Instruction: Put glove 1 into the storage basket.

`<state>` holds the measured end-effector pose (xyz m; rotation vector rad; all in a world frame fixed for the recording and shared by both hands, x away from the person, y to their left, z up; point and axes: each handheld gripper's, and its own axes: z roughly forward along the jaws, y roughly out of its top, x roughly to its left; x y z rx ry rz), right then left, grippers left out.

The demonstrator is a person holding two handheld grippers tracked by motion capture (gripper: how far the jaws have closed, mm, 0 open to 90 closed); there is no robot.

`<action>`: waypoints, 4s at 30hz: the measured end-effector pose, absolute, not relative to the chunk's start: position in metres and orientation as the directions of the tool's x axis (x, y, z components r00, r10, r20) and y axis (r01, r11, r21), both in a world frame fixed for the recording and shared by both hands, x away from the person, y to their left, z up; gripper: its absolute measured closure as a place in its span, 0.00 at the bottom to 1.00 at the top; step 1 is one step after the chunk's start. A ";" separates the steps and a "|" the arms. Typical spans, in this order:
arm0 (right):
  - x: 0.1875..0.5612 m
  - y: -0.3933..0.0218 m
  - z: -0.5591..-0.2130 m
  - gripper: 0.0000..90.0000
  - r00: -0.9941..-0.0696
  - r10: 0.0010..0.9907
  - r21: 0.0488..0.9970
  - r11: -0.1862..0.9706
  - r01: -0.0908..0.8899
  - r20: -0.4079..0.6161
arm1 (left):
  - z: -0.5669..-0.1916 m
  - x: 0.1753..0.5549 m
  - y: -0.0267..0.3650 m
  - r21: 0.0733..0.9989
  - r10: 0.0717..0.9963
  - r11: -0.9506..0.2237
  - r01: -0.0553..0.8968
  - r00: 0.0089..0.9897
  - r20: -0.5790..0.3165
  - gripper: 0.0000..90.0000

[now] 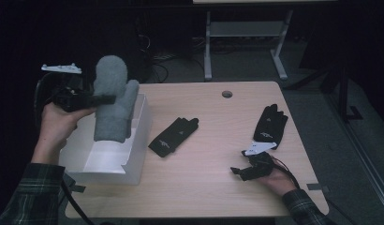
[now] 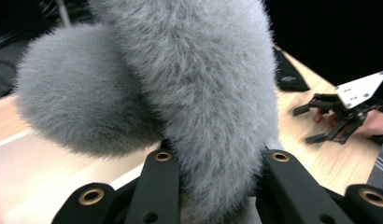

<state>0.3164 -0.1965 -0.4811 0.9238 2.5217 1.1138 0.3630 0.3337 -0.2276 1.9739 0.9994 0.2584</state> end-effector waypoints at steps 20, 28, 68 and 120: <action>0.317 -0.197 -0.481 0.20 -0.770 0.637 0.729 0.509 0.457 0.038 | -0.343 0.386 0.355 0.608 0.799 -0.322 0.726 0.553 -0.237 0.82; 0.317 -0.196 -0.481 0.20 -0.767 0.640 0.730 0.507 0.459 0.039 | -0.384 0.403 0.357 0.538 0.810 -0.324 0.778 0.522 -0.267 0.81; 0.317 -0.196 -0.481 0.20 -0.766 0.642 0.729 0.506 0.460 0.038 | -0.313 0.400 0.316 0.678 0.780 -0.354 0.644 0.603 -0.166 0.20; 0.321 -0.199 -0.471 0.54 -0.749 0.660 0.719 0.496 0.487 0.052 | -0.438 0.320 0.135 0.665 0.552 -0.595 0.452 0.831 -0.070 0.20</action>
